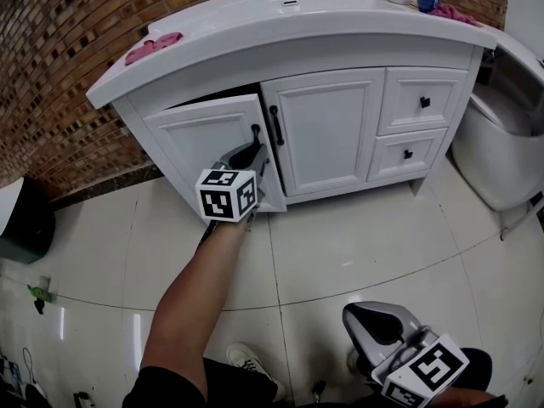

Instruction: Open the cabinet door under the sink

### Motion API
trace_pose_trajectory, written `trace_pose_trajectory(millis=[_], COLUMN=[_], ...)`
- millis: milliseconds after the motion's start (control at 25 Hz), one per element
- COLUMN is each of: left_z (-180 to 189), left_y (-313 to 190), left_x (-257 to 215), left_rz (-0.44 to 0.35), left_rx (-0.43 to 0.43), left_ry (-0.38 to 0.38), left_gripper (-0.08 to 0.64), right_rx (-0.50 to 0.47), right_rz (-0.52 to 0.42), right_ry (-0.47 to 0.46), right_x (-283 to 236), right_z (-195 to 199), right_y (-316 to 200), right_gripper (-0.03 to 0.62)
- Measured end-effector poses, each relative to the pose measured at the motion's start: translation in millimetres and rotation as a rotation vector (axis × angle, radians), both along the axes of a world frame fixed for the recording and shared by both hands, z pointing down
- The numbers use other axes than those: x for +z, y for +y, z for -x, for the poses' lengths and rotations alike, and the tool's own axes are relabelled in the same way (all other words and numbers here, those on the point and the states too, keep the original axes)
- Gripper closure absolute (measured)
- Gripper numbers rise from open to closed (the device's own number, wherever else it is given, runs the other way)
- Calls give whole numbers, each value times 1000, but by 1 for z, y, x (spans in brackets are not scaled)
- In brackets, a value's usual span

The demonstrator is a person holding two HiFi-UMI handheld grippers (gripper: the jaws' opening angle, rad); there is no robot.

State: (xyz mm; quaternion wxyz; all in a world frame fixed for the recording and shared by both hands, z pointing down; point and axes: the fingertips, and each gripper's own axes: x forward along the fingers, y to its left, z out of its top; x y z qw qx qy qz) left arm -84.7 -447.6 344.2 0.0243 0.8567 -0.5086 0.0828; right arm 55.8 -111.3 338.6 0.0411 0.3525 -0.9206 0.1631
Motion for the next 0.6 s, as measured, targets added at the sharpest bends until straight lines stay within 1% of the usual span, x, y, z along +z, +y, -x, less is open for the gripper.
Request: trace_pose_trajectory(millis=[120, 240, 600], left_z=[2, 5, 13], left_y=[13, 27, 59], left_x=[0, 1, 3], left_rz=[-6, -12, 40], left_rx=[5, 10, 49], left_ry=[-1, 0, -20], left_gripper=[515, 515, 515], right_rx=[-9, 4, -9], right_rz=[-7, -2, -19], right_ry=[0, 6, 0], right_x=[-2, -4, -9], right_z=[3, 2, 12], right_y=[3, 5, 13], right_gripper=[584, 584, 584])
